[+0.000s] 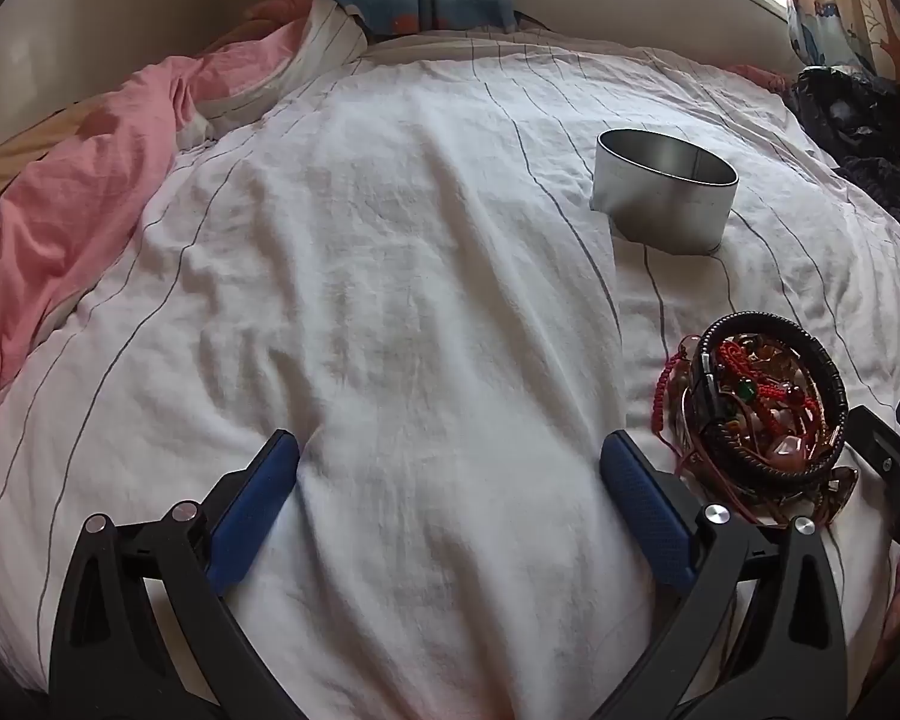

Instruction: Organize jewelry

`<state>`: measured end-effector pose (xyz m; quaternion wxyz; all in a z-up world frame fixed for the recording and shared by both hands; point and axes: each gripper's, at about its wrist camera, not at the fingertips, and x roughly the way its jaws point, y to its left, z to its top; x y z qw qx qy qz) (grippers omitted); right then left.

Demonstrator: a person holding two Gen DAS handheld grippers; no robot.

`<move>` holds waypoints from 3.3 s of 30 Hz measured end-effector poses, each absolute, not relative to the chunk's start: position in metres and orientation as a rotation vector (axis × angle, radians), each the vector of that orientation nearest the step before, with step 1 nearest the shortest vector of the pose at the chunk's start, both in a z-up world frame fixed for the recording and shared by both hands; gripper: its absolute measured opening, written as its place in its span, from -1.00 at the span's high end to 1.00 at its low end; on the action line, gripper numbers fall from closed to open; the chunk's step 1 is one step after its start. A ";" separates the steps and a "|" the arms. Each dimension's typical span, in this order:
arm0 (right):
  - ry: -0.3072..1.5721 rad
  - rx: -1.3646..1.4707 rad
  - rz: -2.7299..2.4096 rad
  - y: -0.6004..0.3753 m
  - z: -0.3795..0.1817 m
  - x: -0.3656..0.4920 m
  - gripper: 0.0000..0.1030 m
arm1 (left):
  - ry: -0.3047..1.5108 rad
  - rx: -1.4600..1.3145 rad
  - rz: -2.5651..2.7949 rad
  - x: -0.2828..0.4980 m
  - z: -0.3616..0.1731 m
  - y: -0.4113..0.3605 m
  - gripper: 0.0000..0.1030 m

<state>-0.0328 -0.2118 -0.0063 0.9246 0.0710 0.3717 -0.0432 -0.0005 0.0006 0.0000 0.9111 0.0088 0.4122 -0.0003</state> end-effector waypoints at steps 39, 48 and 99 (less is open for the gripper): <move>0.755 0.139 -0.100 -0.212 -0.005 -0.032 -0.87 | 0.862 0.037 0.008 0.001 -0.001 -0.001 -0.88; 0.755 0.139 -0.100 -0.212 -0.005 -0.032 -0.87 | 0.861 0.038 0.008 0.001 -0.001 -0.001 -0.88; 0.674 0.157 -0.055 -0.212 0.012 -0.043 -0.87 | 0.835 -0.038 -0.097 -0.005 0.024 0.016 -0.88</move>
